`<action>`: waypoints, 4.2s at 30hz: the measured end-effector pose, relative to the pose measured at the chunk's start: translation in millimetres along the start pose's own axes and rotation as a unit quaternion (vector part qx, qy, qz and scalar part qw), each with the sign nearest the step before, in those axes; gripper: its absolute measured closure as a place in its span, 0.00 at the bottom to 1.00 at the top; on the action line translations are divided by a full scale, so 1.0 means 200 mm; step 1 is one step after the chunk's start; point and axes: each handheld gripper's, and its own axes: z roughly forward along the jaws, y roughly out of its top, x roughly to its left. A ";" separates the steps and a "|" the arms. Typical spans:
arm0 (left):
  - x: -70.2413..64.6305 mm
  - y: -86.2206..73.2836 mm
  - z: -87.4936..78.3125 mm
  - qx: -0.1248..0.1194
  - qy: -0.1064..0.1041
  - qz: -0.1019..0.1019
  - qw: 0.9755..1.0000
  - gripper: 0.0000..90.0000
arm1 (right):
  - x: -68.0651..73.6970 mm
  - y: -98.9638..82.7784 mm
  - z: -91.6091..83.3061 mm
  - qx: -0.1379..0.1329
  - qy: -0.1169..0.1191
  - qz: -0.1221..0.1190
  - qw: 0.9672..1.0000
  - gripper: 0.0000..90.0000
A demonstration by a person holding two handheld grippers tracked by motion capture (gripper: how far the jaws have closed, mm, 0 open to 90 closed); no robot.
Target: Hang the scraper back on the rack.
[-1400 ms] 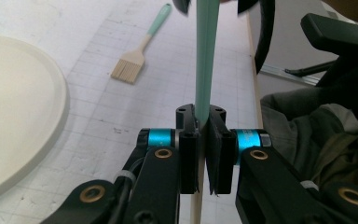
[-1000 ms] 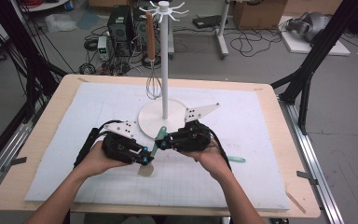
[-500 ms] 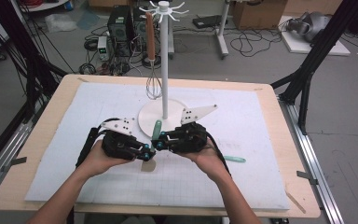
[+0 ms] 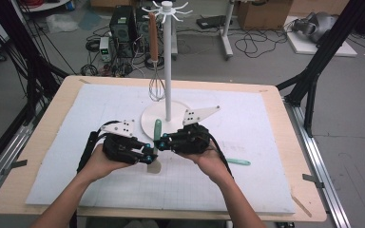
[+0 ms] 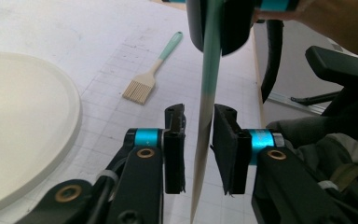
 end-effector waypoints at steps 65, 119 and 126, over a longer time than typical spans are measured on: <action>0.09 -0.40 -0.26 -0.016 0.229 -0.098 0.968 0.08 | -0.17 0.41 -0.14 0.037 -0.014 -0.010 0.999 0.93; 0.10 -0.42 -0.28 -0.018 0.235 -0.098 0.967 0.07 | -0.23 0.72 -0.21 0.040 -0.044 -0.027 0.998 0.93; 0.11 -0.42 -0.29 -0.018 0.235 -0.099 0.967 0.07 | -0.25 0.78 -0.23 0.037 -0.042 -0.027 0.998 0.93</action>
